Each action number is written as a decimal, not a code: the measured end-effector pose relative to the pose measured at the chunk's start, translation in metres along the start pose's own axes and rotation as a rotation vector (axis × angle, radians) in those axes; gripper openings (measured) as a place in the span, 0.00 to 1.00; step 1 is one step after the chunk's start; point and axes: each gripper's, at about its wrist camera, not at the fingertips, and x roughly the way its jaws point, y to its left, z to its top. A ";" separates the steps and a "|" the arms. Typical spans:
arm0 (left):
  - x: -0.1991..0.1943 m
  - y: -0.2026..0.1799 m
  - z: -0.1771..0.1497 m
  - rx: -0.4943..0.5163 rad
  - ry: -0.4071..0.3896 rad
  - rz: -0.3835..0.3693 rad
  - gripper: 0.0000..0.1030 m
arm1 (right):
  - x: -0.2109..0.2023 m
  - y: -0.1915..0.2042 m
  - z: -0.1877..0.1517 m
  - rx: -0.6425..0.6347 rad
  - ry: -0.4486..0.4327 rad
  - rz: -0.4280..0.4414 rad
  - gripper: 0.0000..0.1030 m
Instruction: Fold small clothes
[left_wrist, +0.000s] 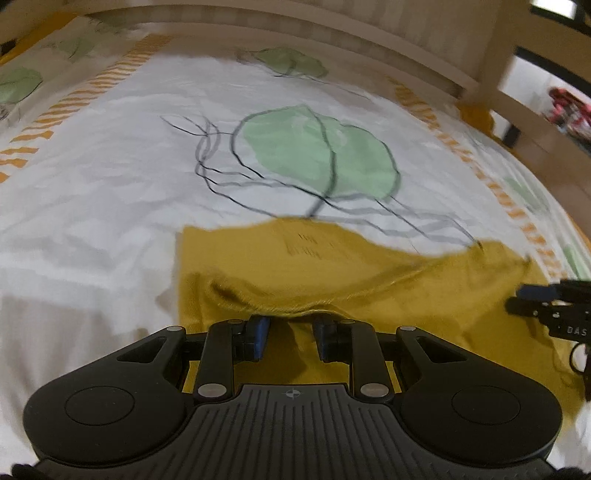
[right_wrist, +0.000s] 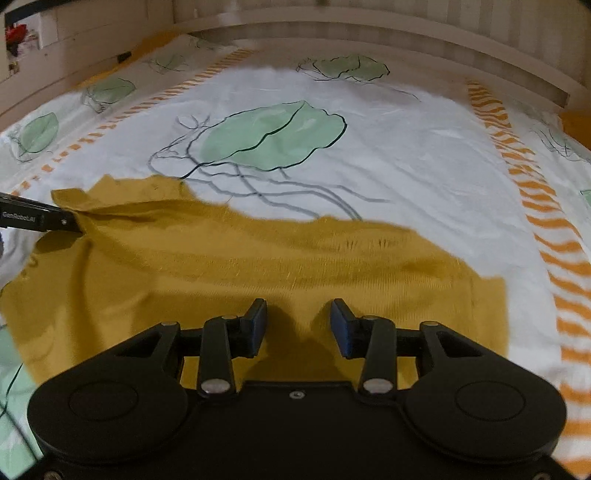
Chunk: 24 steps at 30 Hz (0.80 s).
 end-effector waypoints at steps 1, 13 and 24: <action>0.003 0.003 0.005 -0.014 -0.004 0.010 0.23 | 0.005 -0.007 0.007 0.037 0.001 0.003 0.48; -0.015 0.011 0.015 -0.060 -0.004 0.029 0.23 | -0.021 -0.086 0.001 0.403 -0.133 -0.046 0.49; -0.048 -0.016 -0.053 0.041 0.021 -0.021 0.24 | -0.048 -0.097 -0.042 0.346 -0.138 -0.037 0.50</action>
